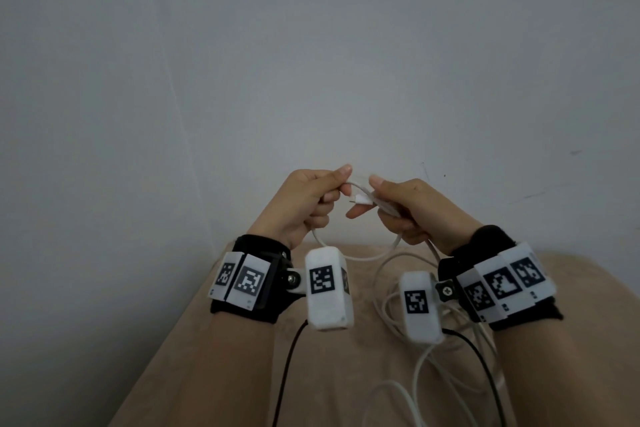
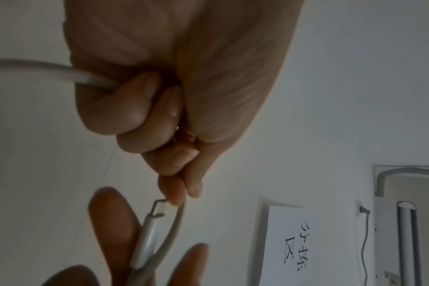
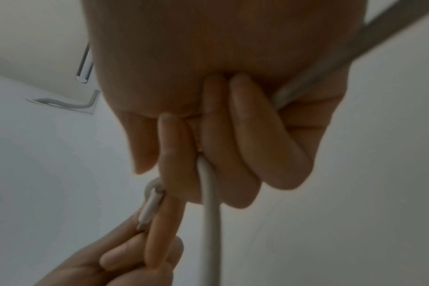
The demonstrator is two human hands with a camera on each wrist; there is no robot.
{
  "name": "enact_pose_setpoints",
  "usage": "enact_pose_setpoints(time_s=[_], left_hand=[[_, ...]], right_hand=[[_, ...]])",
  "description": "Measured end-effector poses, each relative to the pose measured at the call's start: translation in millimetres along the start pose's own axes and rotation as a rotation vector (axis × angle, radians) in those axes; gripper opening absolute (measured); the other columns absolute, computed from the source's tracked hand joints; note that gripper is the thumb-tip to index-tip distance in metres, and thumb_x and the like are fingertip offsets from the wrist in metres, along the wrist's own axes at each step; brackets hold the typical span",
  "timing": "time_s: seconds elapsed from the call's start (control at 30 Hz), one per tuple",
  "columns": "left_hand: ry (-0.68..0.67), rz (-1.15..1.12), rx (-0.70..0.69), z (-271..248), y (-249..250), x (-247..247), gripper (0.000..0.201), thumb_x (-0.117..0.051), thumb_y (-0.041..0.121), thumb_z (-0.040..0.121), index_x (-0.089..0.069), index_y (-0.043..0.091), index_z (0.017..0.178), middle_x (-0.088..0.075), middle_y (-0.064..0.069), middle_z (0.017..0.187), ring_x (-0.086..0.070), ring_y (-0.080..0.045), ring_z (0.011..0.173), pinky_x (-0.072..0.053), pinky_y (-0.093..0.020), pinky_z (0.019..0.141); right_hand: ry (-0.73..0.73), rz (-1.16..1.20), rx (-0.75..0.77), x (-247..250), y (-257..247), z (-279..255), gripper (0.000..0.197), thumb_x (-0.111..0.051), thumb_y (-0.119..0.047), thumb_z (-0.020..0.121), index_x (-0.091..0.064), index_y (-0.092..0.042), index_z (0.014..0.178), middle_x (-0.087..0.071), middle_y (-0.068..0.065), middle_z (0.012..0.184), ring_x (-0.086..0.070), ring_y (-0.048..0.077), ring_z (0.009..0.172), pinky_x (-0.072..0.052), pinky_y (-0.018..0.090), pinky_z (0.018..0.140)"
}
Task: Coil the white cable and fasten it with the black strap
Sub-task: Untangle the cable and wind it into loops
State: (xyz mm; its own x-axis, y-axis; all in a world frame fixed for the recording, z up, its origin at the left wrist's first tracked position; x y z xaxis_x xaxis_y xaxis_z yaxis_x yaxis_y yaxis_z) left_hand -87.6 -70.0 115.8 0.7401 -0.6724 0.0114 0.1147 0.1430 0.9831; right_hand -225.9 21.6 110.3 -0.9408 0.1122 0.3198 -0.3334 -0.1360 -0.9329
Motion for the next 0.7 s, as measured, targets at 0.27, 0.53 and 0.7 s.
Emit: enact_pose_setpoints(time_s=[0.27,0.53,0.7], left_hand=[[-0.033,0.029,0.034,0,-3,-8,0.032,-0.056,0.030,0.094,-0.063,0.008,0.072,-0.043,0.006,0.051,-0.022,-0.002,0.035,-0.017,-0.014,0.034],[-0.094,0.095,0.014,-9,5,-7,0.011,-0.059,0.005,0.091,-0.067,0.006,0.098,-0.071,-0.006,0.078,-0.064,-0.011,0.060,-0.052,-0.021,0.053],[-0.040,0.254,-0.147,-9,9,-9,0.019,-0.074,0.008,0.079,-0.072,0.004,0.097,-0.072,-0.007,0.082,-0.069,-0.015,0.071,-0.056,-0.026,0.060]], right_hand=[[0.210,0.214,0.086,2,-2,3,0.046,-0.051,-0.045,0.091,-0.064,-0.012,0.062,-0.024,-0.007,0.045,-0.017,0.008,0.041,-0.014,0.020,0.040],[0.295,-0.080,0.073,-5,0,8,0.053,-0.042,-0.040,0.099,-0.039,-0.015,0.052,-0.031,-0.009,0.042,-0.026,0.004,0.037,-0.025,0.012,0.040],[0.244,-0.006,0.041,-5,0,7,0.053,-0.042,-0.040,0.099,-0.033,-0.018,0.052,-0.024,-0.004,0.047,-0.018,0.008,0.039,-0.018,0.016,0.038]])
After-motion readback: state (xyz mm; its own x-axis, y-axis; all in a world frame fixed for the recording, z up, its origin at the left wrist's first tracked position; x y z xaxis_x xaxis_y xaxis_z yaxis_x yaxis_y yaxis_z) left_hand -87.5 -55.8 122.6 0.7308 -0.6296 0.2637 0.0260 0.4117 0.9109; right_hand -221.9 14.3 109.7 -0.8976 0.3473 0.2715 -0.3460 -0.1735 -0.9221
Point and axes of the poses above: each hand's wrist, its own z-axis towards the middle knuckle, its own x-axis out of the back of the hand, y = z × x, the point moved 3 cm from there along z, towards the middle knuckle
